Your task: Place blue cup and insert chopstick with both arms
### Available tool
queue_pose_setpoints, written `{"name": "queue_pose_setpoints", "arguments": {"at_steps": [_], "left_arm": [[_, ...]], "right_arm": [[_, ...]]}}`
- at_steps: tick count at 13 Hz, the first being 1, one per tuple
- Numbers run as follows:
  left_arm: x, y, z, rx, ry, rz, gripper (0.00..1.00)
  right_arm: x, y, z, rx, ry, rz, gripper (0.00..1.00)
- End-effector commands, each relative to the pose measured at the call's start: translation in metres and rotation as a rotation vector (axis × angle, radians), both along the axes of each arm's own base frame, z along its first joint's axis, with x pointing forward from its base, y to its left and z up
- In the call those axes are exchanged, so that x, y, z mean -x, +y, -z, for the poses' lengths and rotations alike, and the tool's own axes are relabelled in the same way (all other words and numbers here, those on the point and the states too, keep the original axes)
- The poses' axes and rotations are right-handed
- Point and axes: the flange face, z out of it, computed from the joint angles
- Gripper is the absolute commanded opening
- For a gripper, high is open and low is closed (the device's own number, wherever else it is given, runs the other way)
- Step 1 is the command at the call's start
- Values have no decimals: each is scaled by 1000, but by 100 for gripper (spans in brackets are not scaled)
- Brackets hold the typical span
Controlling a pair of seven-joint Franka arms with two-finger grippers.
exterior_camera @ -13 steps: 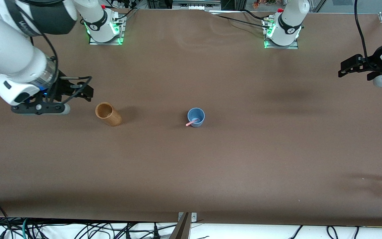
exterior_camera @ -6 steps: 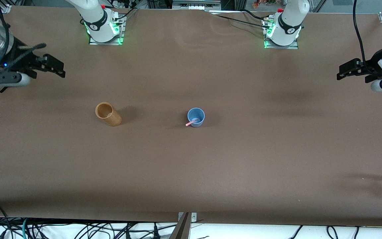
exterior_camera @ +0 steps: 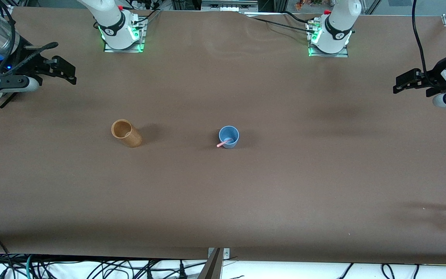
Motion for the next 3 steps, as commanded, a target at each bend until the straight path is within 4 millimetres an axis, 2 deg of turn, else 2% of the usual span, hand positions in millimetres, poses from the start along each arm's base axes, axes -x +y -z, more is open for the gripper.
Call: {"name": "queue_pose_setpoints", "arguments": {"at_steps": [1,3], "left_arm": [[1,-1,-1,6,-9,-3,100],[1,1,-1,6,-9,-4,100]], "right_arm": [[-1,3,-3,21,-11,1,100],[1,3,-6,16,-11,1,100]]}}
